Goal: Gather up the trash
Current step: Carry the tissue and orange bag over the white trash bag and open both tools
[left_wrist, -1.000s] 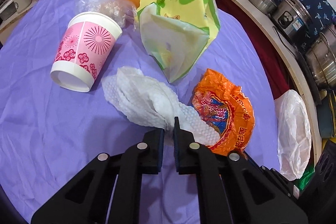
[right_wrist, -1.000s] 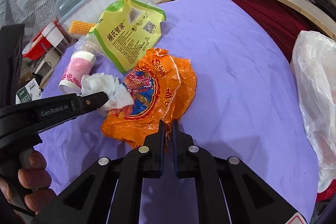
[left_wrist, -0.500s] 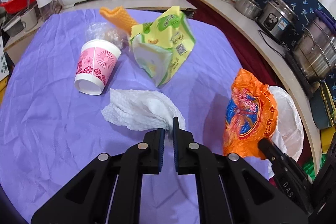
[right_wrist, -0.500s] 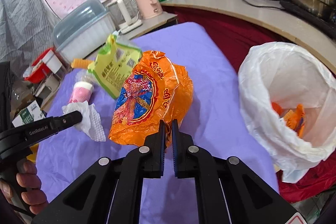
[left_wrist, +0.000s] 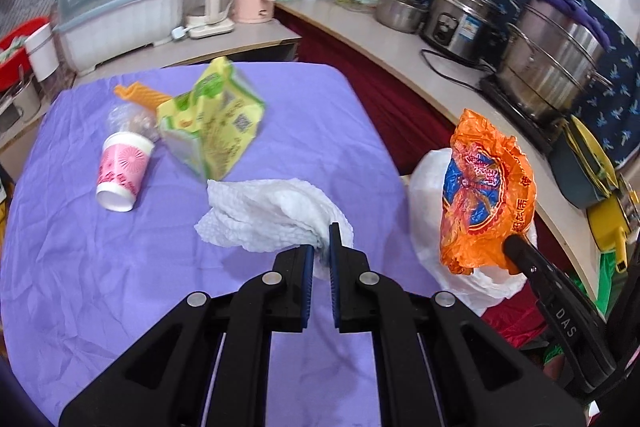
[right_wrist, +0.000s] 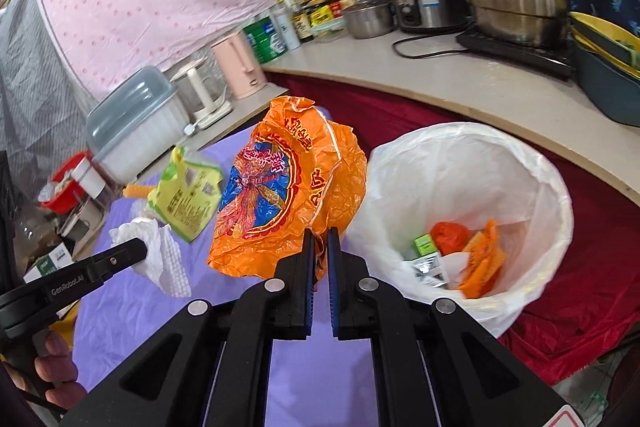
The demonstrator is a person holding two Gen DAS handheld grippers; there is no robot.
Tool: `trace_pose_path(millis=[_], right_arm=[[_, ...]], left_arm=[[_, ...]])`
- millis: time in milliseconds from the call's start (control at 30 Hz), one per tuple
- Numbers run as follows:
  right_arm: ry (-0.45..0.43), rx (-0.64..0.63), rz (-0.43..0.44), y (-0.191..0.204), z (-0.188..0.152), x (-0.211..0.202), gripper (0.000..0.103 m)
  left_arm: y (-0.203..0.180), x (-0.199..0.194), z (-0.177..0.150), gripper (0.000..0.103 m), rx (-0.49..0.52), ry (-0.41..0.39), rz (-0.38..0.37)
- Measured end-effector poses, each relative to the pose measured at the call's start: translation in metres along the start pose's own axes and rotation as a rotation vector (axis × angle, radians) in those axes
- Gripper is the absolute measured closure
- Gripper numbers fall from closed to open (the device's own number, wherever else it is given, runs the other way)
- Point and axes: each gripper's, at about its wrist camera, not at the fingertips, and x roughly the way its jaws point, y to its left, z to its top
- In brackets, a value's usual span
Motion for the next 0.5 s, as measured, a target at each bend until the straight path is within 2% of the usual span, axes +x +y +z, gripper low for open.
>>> trace_pose_path(millis=[200,500], right_arm=[[-0.041,0.058,-0.051,-0.045,0.007,-0.02,0.097],[-0.055,0.143,-0.121,-0.106,0.008,-0.028,0.097]], left_arm=[[-0.05,0.004,0.0,0.096,0.074,0.006,-0.057],[-0.121,0.026,-0.001,0.096,0.19,0.039,-0.13]])
